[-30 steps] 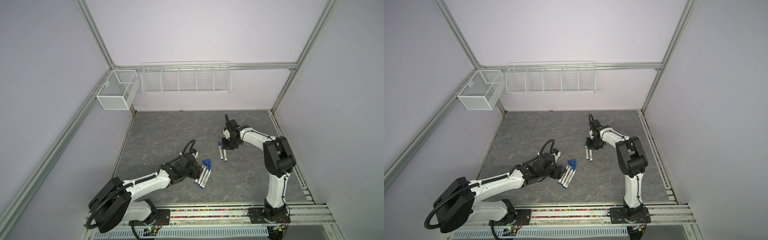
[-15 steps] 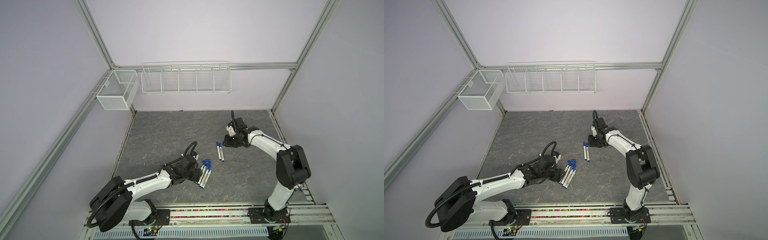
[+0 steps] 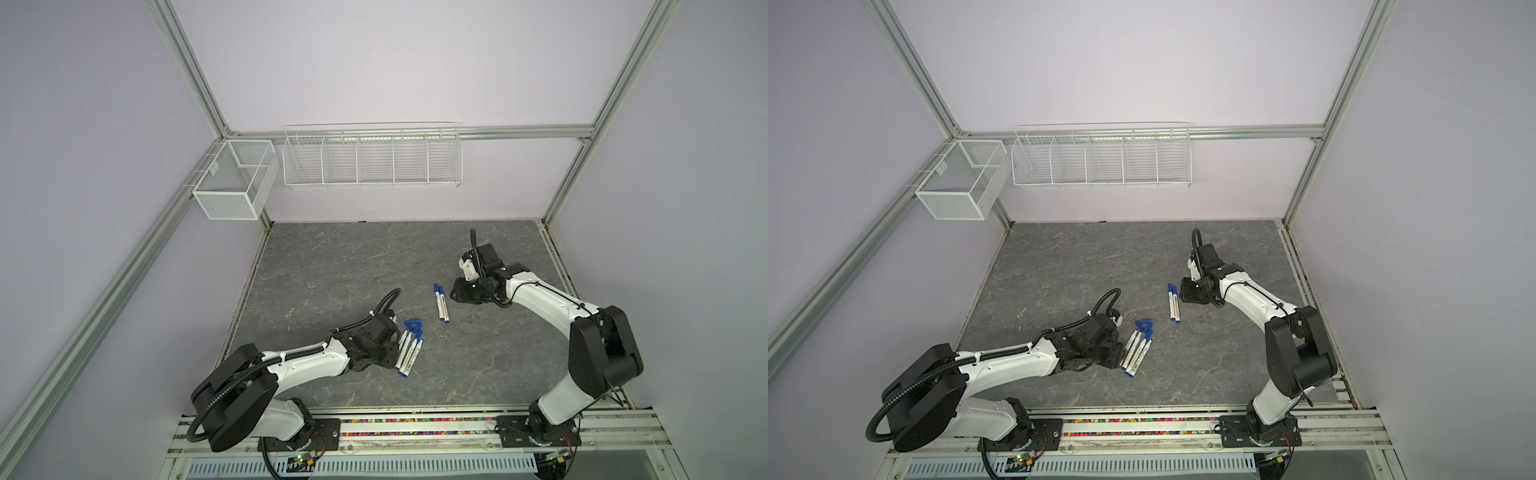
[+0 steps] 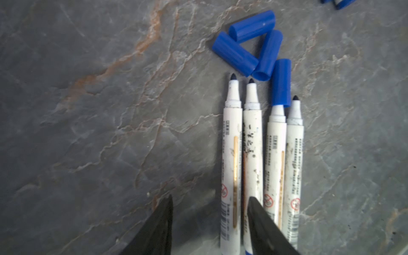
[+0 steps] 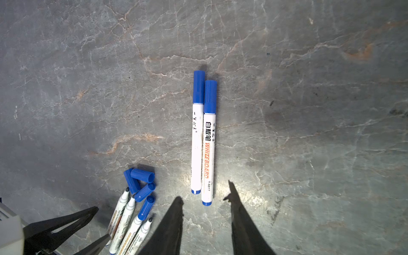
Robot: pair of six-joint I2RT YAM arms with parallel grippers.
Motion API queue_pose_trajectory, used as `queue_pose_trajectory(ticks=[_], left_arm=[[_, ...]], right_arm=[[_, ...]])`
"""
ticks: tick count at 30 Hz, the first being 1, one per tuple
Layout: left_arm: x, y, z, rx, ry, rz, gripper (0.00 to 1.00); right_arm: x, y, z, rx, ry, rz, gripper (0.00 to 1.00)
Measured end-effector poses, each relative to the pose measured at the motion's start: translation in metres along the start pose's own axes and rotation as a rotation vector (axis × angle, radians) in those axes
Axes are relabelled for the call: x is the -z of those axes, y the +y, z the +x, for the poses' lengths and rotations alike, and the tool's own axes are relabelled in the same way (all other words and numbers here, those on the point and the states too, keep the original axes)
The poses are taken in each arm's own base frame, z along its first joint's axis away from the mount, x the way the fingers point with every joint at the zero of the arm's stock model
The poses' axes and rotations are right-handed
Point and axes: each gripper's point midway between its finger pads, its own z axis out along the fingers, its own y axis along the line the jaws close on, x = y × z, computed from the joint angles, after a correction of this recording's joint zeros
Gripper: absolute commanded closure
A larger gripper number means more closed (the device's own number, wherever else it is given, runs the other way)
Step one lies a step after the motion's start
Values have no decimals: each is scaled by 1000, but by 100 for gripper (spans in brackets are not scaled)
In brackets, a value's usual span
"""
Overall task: Insert the pens into the pen caps
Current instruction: 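Set the capped marker down with the right gripper while the left grasps another marker, then lift the white marker upright with the left gripper while the right gripper approaches its tip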
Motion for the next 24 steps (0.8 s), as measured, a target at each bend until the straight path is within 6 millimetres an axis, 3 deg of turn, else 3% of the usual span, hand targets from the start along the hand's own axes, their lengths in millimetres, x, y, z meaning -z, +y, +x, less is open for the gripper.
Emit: queue_pose_trajectory(ticks=[6,14,24], left_arm=[[-7,0,-5,-2,26,-28,52],[-10,6,-7,6,36,-83,65],[-13,14,-11,32,52,-160,95]], right_arm=[[-1,1,1,-2,2,-12,62],[6,3,4,-3,-14,-26,63],[19,8,1,-9,-56,-44,63]])
